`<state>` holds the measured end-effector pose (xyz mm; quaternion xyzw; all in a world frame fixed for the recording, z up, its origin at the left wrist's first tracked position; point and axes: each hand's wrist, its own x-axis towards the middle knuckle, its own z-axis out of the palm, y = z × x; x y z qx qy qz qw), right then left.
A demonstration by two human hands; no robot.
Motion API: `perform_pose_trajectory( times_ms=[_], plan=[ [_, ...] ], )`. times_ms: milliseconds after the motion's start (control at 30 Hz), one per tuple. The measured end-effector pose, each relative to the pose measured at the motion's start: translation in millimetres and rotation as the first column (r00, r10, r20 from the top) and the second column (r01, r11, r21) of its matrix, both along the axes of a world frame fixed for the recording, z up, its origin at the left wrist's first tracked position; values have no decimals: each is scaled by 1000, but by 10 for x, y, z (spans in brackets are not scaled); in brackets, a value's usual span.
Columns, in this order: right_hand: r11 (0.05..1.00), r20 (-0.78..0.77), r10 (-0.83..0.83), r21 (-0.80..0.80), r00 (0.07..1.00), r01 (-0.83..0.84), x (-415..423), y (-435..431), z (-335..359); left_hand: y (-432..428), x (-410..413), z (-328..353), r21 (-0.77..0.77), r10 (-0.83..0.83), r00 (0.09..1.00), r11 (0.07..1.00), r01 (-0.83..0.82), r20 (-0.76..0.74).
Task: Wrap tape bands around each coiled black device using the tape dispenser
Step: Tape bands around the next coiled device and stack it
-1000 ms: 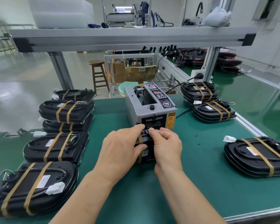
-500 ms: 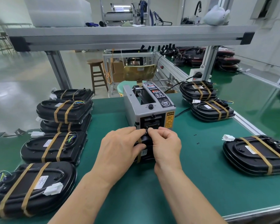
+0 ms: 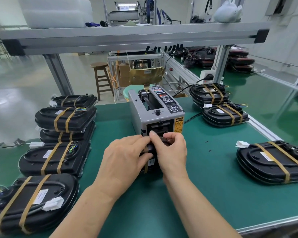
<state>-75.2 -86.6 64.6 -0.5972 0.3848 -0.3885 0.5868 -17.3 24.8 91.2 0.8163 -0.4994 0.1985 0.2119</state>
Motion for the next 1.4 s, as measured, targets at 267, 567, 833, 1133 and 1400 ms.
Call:
perform_pose_trajectory(
  times_ms=[267,567,833,1133,1400],
  plan=[
    [999,25,33,41,999,-34,22,-22,-68,-9,7,-24,-40,76,988,996,-82,-136],
    [919,316,163,297,935,-260,-235,-270,-126,87,60,50,-19,-37,976,999,33,-216],
    [774,10,610,-222,792,-593,-564,-567,-53,136,5,43,-287,-278,828,946,148,-488],
    [642,-189,351,-664,917,-383,-435,-231,91,147,-38,137,-287,-270,834,948,140,-482],
    [898,252,363,161,897,-409,-363,-568,-66,311,36,85,-237,-236,874,961,144,-424]
  ],
)
